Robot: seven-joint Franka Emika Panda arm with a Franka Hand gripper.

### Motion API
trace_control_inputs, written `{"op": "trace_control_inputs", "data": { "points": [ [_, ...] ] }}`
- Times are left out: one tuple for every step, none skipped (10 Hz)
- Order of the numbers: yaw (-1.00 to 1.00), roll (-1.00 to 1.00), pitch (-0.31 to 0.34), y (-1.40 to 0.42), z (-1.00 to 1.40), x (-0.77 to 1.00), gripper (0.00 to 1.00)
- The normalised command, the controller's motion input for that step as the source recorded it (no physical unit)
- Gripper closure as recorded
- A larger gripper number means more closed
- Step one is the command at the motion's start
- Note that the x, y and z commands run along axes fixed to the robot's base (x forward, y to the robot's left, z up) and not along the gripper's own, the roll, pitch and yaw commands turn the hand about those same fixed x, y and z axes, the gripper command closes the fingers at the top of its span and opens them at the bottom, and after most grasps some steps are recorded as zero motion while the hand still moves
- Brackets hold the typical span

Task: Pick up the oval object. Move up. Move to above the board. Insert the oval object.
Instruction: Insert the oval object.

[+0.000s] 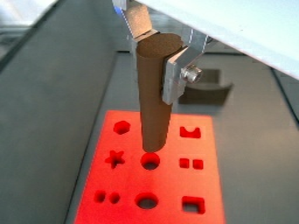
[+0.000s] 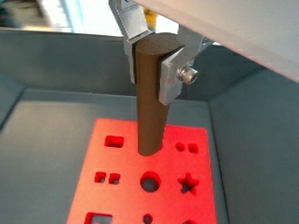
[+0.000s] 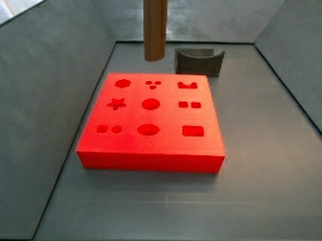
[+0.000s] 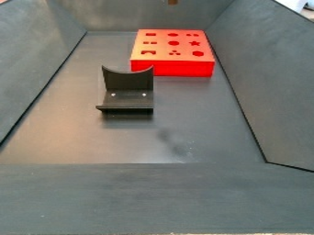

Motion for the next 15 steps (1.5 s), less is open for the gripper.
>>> {"op": "trace_control_inputs", "data": {
  "points": [
    [-1.00,0.00,-0.011,0.00,-0.31,0.00,1.00],
    [-1.00,0.00,-0.010,0.00,-0.32,0.00,1.00],
    [-1.00,-0.04,-0.064,-0.02,-0.36,0.00,1.00],
    [-1.00,-0.05,-0.081,-0.03,-0.36,0.00,1.00],
    [-1.00,-0.05,-0.083,-0.03,-0.36,0.00,1.00],
    [-1.00,-0.04,-0.083,-0.03,-0.36,0.00,1.00],
    [-1.00,-0.05,-0.083,-0.03,-0.36,0.00,1.00],
    [-1.00,-0.04,-0.077,-0.03,-0.36,0.00,1.00],
    [-1.00,-0.05,-0.069,-0.03,-0.35,0.00,1.00],
    [-0.81,0.00,-0.099,-0.34,-0.40,0.00,1.00],
    [-0.28,0.00,-0.024,-0.85,-0.34,0.10,1.00],
    [0.20,0.00,0.000,-0.51,-0.16,0.04,1.00],
    [0.35,0.01,0.000,-0.52,-0.22,0.00,1.00],
    [0.49,0.08,0.000,-0.42,-0.18,0.00,1.00],
    [0.04,0.03,0.000,-0.09,-0.01,0.00,1.00]
  ]
}}
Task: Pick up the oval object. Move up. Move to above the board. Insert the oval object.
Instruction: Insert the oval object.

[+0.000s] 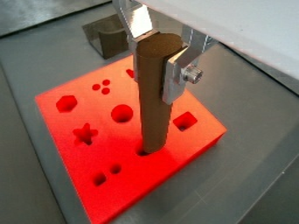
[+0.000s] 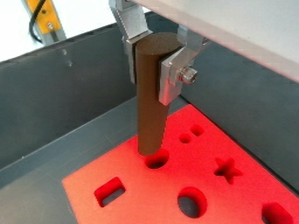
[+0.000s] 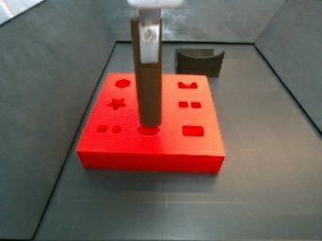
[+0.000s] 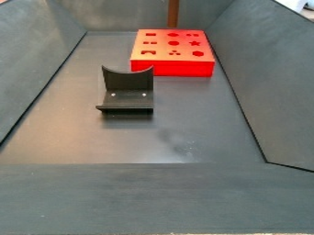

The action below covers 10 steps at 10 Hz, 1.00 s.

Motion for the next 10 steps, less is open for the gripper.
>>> {"op": "trace_control_inputs", "data": {
  "points": [
    [0.02,0.08,0.026,0.00,-0.06,0.00,1.00],
    [0.10,0.08,0.090,0.15,-0.05,0.01,1.00],
    [0.25,0.07,0.060,0.24,-0.04,0.00,1.00],
    [0.00,0.00,0.004,0.00,0.00,0.00,1.00],
    [0.03,0.01,0.011,0.00,0.00,0.00,1.00],
    [0.01,0.01,0.033,0.00,-0.05,0.00,1.00],
    [0.06,0.04,0.043,0.00,-0.23,0.09,1.00],
    [0.14,0.05,0.047,0.04,-0.27,0.17,1.00],
    [0.00,0.00,0.000,0.00,-0.03,0.06,1.00],
    [0.00,0.00,0.000,0.00,-0.01,0.02,1.00]
  ]
}}
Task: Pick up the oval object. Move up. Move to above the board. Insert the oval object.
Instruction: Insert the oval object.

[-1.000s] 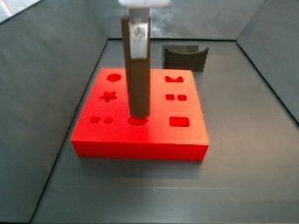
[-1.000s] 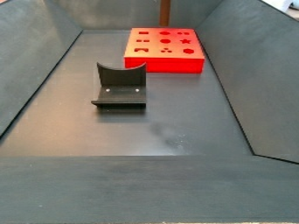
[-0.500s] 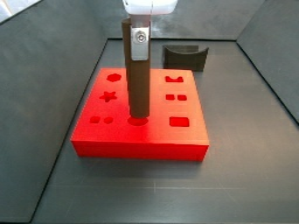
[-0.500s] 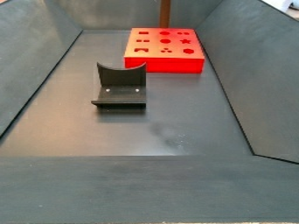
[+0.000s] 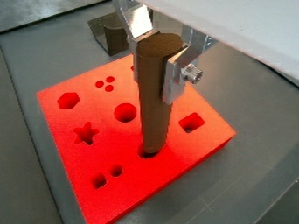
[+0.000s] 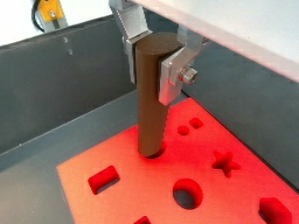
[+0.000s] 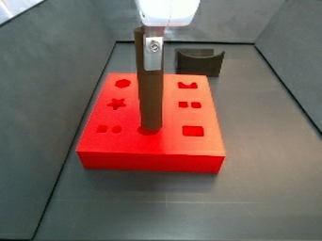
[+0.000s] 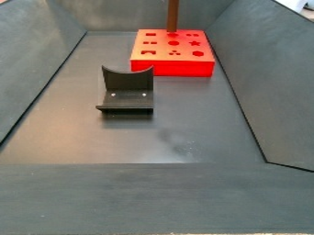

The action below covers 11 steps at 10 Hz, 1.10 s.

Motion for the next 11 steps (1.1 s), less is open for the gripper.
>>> {"op": "trace_control_inputs", "data": {
  "points": [
    [0.04,0.03,0.000,0.00,-0.23,0.00,1.00],
    [0.09,0.05,0.000,0.00,-0.32,0.00,1.00],
    [0.03,0.01,0.000,0.00,-0.24,0.00,1.00],
    [0.00,0.00,0.000,0.00,-0.09,0.00,1.00],
    [0.00,0.00,-0.004,0.00,-0.04,0.00,1.00],
    [0.03,0.00,0.000,0.02,-0.09,0.00,1.00],
    [0.09,0.03,0.000,0.09,-0.11,0.00,1.00],
    [0.14,0.10,0.043,0.03,-0.09,0.00,1.00],
    [0.01,0.15,0.193,0.00,-0.09,0.16,1.00],
    [-0.12,0.04,0.470,0.06,-0.09,0.38,1.00],
    [-0.18,0.00,0.500,0.07,-0.12,0.35,1.00]
  ]
}}
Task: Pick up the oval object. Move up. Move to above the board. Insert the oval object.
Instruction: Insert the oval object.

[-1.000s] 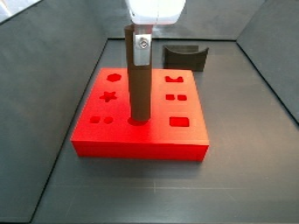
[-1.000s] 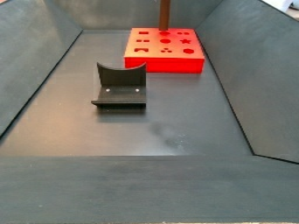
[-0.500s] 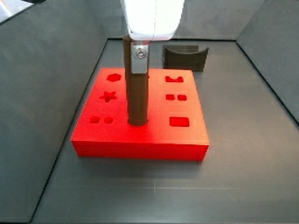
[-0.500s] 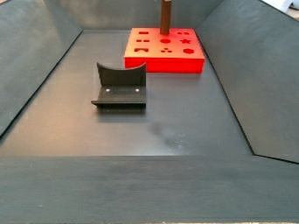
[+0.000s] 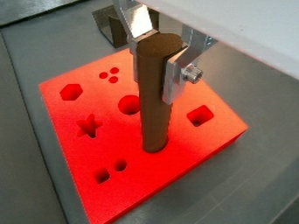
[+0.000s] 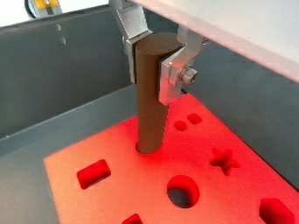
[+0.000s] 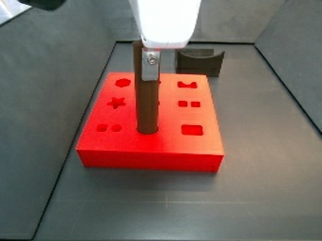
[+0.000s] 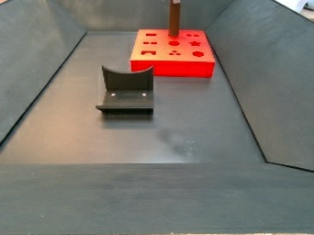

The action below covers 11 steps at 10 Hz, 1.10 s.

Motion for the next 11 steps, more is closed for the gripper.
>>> {"op": "trace_control_inputs", "data": {
  "points": [
    [-0.19,0.00,0.500,0.07,-0.11,0.33,1.00],
    [-0.19,0.00,0.500,0.07,-0.08,0.32,1.00],
    [-0.18,0.04,0.466,0.01,-0.10,0.38,1.00],
    [-0.17,0.08,0.393,0.00,-0.12,0.40,1.00],
    [-0.05,0.00,0.000,0.00,0.00,0.07,1.00],
    [0.00,0.01,0.000,0.00,0.00,0.00,1.00],
    [0.00,0.09,-0.106,-0.08,-0.46,-0.12,1.00],
    [0.00,0.05,-0.197,-0.06,-0.87,-0.01,1.00],
    [0.00,0.02,-0.146,-0.03,-0.96,0.06,1.00],
    [0.00,0.00,-0.079,0.00,-1.00,0.24,1.00],
    [0.00,-0.02,-0.007,0.00,-0.96,0.33,1.00]
  ]
}}
